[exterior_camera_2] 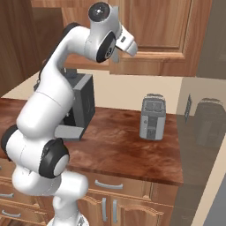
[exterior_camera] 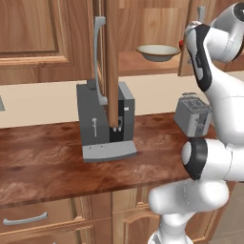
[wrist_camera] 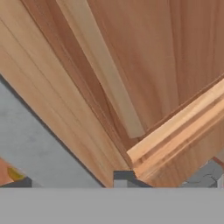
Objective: Move the bowls from the cabinet to the plates on the dining table.
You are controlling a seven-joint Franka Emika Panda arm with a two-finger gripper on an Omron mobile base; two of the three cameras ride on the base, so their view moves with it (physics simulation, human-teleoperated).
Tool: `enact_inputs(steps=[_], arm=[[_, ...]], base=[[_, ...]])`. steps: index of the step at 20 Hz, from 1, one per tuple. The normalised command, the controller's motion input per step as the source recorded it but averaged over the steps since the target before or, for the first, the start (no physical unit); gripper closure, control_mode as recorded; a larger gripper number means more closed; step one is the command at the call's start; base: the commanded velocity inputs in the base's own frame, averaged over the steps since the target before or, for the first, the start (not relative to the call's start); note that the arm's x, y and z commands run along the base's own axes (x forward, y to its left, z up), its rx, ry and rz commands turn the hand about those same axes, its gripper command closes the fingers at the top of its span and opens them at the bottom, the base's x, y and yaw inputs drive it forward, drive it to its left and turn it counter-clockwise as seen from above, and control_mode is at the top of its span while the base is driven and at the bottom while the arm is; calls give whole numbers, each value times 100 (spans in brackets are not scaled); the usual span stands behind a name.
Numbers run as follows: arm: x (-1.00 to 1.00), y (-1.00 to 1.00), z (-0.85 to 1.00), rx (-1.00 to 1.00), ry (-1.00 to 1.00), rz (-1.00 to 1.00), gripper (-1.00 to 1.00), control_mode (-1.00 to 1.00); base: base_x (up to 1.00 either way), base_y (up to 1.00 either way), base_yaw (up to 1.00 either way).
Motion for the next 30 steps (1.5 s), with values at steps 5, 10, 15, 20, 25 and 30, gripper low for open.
enact_inputs(steps=[5,10,15,20,25,30], arm=[[-77,-63,0,1,3,-2,100,-100],[-53,-63,0,1,0,-3,100,-100],[-49,-76,0,0,0,-6,100,-100],[-46,-81,0,0,0,-8,100,-100],[-43,-88,0,0,1,-10,100,-100],[-49,-93,0,0,0,-11,100,-100]], base=[[0,0,0],[0,0,0],[0,0,0],[0,0,0],[0,0,0],[0,0,0]])
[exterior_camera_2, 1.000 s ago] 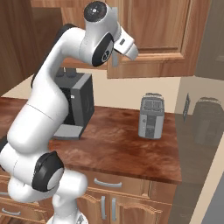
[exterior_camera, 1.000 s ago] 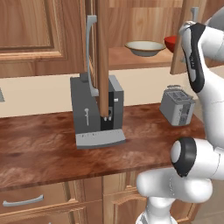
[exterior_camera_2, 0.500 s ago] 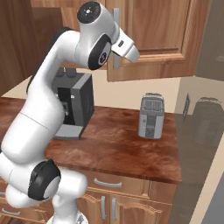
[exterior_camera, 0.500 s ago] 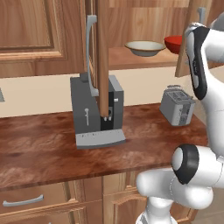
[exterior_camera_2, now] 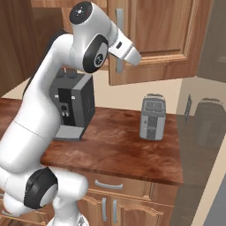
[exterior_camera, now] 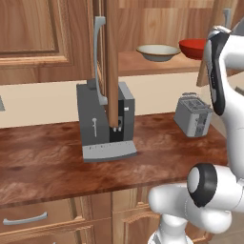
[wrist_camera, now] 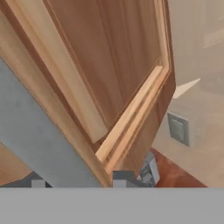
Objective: Move the bowls from the cabinet to the plates on the dining table.
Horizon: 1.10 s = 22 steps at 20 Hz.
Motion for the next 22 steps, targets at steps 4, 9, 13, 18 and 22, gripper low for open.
enact_inputs(steps=[4,9,13,18,22], arm=[[-57,-93,0,0,0,-11,100,-100],[-55,-94,0,0,0,-12,100,-100],[-49,-100,-7,0,0,-12,100,-100],[-39,-100,-11,0,1,-12,100,-100],[-33,-97,-15,0,2,-12,100,-100]], base=[[0,0,0],[0,0,0],[0,0,0],[0,0,0],[0,0,0]])
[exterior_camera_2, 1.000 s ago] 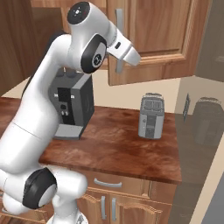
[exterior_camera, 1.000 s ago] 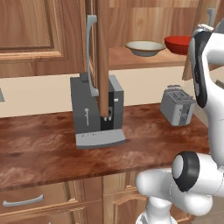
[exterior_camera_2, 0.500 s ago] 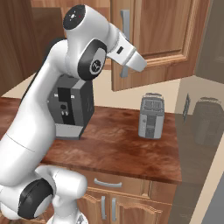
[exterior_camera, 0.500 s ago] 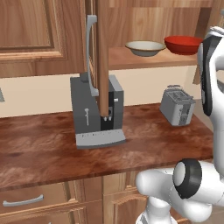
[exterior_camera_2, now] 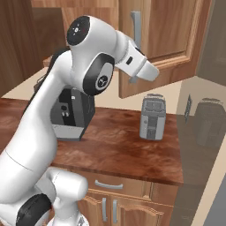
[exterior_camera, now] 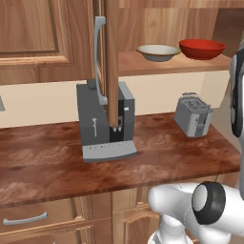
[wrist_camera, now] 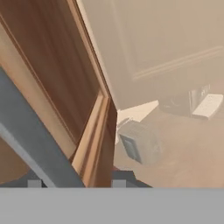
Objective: Move the bowls from the cabinet to the plates on the dining table.
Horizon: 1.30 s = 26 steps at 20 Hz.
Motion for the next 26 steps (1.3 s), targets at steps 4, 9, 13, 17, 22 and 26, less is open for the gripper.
enact_inputs(steps=[4,9,13,17,22,26], arm=[[-30,-94,-17,0,3,-11,100,-100],[-15,-69,-5,0,0,-7,100,-100],[0,-7,0,1,0,-1,100,-100],[0,0,0,0,0,0,-100,-100],[0,0,0,0,0,0,-100,-100],[-42,1,0,0,0,0,-100,-100]], base=[[0,0,0],[0,0,0],[0,0,0],[0,0,0],[0,0,0],[0,0,0]])
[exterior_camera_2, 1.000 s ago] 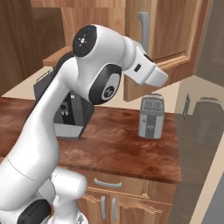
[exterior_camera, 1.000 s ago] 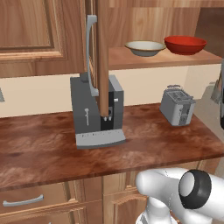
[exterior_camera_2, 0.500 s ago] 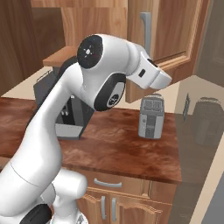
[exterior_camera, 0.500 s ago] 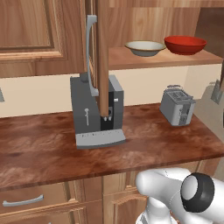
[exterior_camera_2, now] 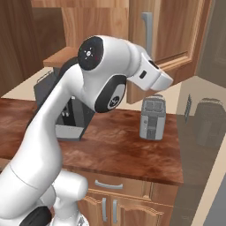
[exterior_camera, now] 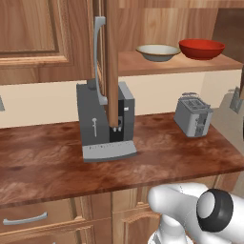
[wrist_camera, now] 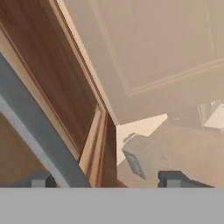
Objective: Move the bowls from the cabinet to the plates on the dining table.
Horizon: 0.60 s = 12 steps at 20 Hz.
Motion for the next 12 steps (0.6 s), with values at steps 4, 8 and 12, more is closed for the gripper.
enact_inputs(steps=[4,8,12], arm=[[-86,20,0,0,0,2,-100,-100],[-87,41,0,0,0,5,-100,-100],[-75,48,0,0,0,8,-100,-100]], base=[[0,0,0],[0,0,0],[0,0,0]])
